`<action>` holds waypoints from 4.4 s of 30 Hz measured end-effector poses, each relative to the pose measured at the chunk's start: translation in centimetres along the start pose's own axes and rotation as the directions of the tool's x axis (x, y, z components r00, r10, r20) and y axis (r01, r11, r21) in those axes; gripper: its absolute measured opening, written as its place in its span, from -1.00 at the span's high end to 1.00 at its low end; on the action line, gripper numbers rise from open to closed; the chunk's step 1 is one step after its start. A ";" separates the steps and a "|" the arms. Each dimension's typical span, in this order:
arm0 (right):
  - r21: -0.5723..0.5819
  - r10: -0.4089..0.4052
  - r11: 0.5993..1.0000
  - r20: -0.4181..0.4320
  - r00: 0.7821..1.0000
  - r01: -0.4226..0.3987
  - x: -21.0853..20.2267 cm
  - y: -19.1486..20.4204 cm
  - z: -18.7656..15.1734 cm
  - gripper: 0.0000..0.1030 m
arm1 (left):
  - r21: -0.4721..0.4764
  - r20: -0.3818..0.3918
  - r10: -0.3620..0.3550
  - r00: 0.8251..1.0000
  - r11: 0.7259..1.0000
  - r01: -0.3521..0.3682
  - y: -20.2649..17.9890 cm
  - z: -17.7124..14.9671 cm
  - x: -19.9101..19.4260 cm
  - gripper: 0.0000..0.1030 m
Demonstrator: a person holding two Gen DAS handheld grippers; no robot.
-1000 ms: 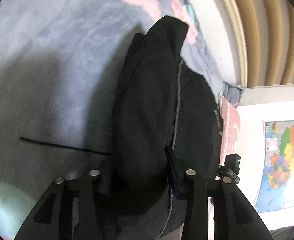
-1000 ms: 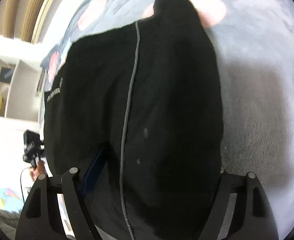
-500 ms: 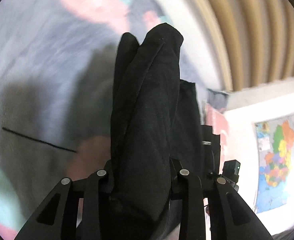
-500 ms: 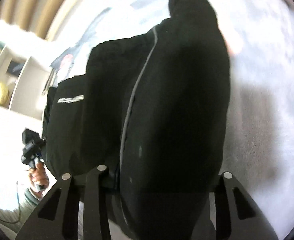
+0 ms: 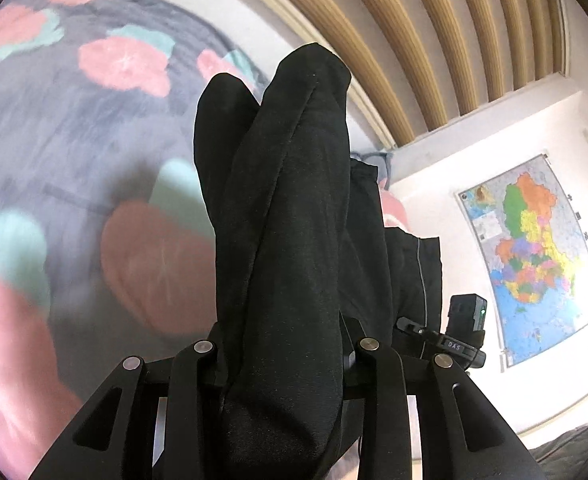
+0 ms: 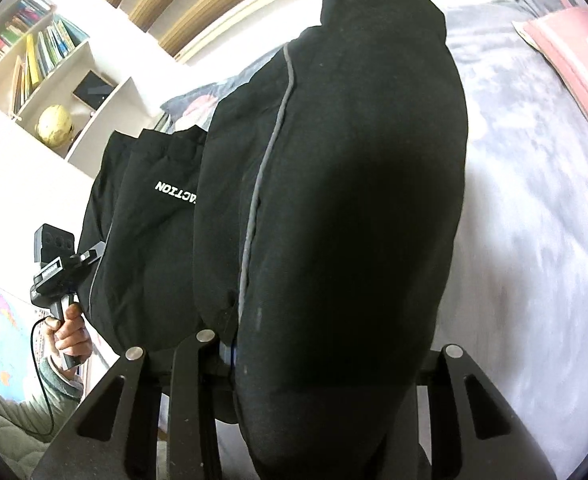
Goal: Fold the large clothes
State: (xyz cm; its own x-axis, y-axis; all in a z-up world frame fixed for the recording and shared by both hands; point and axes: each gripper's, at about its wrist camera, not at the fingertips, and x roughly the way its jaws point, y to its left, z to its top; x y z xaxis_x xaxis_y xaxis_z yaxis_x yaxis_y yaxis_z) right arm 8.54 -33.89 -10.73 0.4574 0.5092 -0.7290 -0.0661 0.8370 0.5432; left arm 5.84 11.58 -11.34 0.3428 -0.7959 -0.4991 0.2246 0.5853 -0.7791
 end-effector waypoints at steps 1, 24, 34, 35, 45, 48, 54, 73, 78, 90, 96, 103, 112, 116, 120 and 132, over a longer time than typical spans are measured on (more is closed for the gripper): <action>0.006 -0.010 1.000 -0.018 1.000 0.010 0.7 -0.2 -0.4 0.18 | -0.018 -0.012 0.005 1.000 1.000 -0.005 0.4 -1.2 -0.1 0.33; 0.357 -0.311 0.862 -0.186 0.932 0.359 2.9 -11.6 -8.8 -0.43 | -0.346 -0.172 0.188 0.967 0.907 -0.238 16.7 -8.8 -6.9 0.04; 0.003 -0.403 0.915 -0.018 0.915 0.403 -0.5 2.7 -10.0 -0.46 | 0.161 -0.143 0.345 0.928 0.933 -0.322 -0.1 -9.2 -4.8 0.01; -0.029 -0.421 0.907 -0.011 0.907 0.421 1.1 4.0 -10.7 -0.46 | 0.157 -0.150 0.322 0.935 0.941 -0.299 -0.5 -9.6 -3.6 0.01; -0.229 -0.535 0.831 -0.080 0.841 0.507 14.9 6.2 -15.0 -0.46 | 0.354 -0.183 0.553 0.813 0.809 -0.470 -0.5 -15.0 9.8 -0.01; -0.139 -0.487 0.872 -0.134 0.863 0.470 16.4 3.6 -15.9 -0.49 | 0.339 -0.203 0.578 0.790 0.799 -0.497 1.2 -15.2 11.2 -0.04; -0.059 -0.359 0.933 -0.167 0.918 0.354 13.9 2.2 -14.3 -0.50 | 0.261 -0.271 0.493 0.827 0.864 -0.430 0.9 -12.3 9.1 -0.04; -0.036 -0.552 0.830 -0.199 0.810 0.557 15.5 -2.0 -12.6 -0.61 | 0.026 -0.350 0.452 0.820 0.880 -0.474 6.8 -9.9 6.0 -0.08; -0.029 -0.554 0.831 -0.139 0.821 0.556 12.9 1.7 -11.4 -0.61 | 0.072 -0.299 0.493 0.817 0.865 -0.496 4.3 -9.8 3.8 -0.08; -0.016 -0.416 0.908 0.106 0.903 0.420 1.7 11.5 -5.9 -0.61 | 0.330 0.200 0.466 0.862 0.796 -0.507 -11.3 -4.4 -7.5 -0.09; -0.040 -0.472 0.874 0.169 0.865 0.484 -1.9 15.5 -4.8 -0.62 | 0.366 0.339 0.523 0.782 0.692 -0.622 -16.9 -4.1 -9.6 -0.09; -0.056 -0.539 0.829 0.189 0.821 0.557 -4.2 17.2 -4.5 -0.62 | 0.361 0.318 0.534 0.784 0.696 -0.621 -19.1 -4.5 -8.3 -0.09; -0.056 -0.551 0.821 0.182 0.814 0.568 -4.1 17.0 -4.9 -0.62 | 0.353 0.311 0.598 0.739 0.649 -0.674 -17.8 -4.6 -6.7 -0.09; -0.042 -0.542 0.831 0.167 0.824 0.555 -4.1 16.4 -5.3 -0.62 | 0.357 0.300 0.606 0.737 0.645 -0.676 -17.6 -4.8 -6.5 -0.09; -0.041 -0.547 0.828 0.164 0.821 0.560 -4.2 16.0 -5.7 -0.62 | 0.365 0.293 0.632 0.718 0.620 -0.695 -17.4 -5.3 -5.8 -0.09; -0.009 -0.529 0.846 0.096 0.843 0.532 -2.4 13.9 -6.6 -0.62 | 0.439 0.338 0.712 0.616 0.459 -0.772 -18.0 -7.4 -3.6 -0.09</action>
State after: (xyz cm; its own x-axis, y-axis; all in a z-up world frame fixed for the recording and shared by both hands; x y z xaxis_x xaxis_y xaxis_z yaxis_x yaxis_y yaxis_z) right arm 0.65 -22.17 -4.15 0.5055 -0.0328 -0.8622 0.1796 0.9814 0.0679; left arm -6.23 2.77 1.65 0.6790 -0.0210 -0.7338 0.2390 0.9515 0.1939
